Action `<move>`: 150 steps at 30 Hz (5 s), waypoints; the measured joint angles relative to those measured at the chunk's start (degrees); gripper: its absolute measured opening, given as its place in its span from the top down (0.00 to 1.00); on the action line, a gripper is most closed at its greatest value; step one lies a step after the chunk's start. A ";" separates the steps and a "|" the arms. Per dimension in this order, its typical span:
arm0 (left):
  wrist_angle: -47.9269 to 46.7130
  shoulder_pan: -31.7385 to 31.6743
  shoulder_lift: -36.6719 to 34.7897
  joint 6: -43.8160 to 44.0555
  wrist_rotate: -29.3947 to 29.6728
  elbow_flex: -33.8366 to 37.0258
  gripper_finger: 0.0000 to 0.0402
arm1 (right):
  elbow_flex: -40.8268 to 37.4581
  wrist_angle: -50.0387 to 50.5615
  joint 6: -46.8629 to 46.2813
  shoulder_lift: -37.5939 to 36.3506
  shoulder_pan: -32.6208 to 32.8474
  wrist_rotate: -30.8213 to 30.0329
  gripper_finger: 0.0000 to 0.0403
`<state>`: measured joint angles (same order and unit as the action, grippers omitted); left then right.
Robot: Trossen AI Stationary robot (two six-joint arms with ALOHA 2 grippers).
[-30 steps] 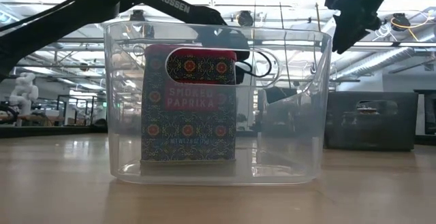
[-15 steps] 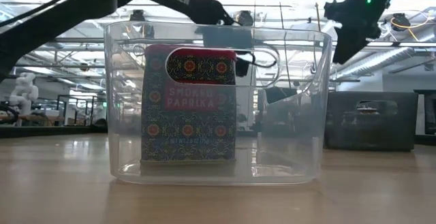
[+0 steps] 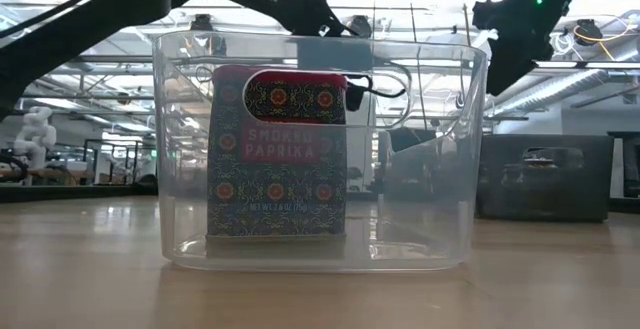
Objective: Sort spices by type
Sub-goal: Put the brown spice bottle into the black bin
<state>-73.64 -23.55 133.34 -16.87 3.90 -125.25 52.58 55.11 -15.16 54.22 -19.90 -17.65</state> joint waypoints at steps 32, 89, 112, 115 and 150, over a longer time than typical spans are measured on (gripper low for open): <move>5.44 -3.19 2.45 -4.49 -3.59 0.20 0.35 | 0.04 -0.04 1.29 0.00 -0.04 -0.02 0.44; 1.59 -2.06 2.19 -2.69 -5.02 -9.88 0.57 | 0.07 2.19 -0.94 0.00 -0.04 -0.20 0.44; 14.35 17.38 -4.09 -3.16 -15.28 -9.40 0.57 | 0.07 3.17 -5.17 -0.02 -0.07 -0.27 0.44; 18.88 20.08 -4.09 -3.20 -15.28 -9.40 0.57 | 0.07 3.13 -5.20 -0.02 -0.07 -0.48 0.44; 28.86 20.20 10.71 -4.49 -9.92 -9.33 0.57 | 0.07 2.56 -6.71 -0.07 0.02 -3.05 0.44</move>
<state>-44.78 -3.36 144.05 -21.37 -6.01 -134.58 52.64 57.67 -21.87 54.15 -19.88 -20.70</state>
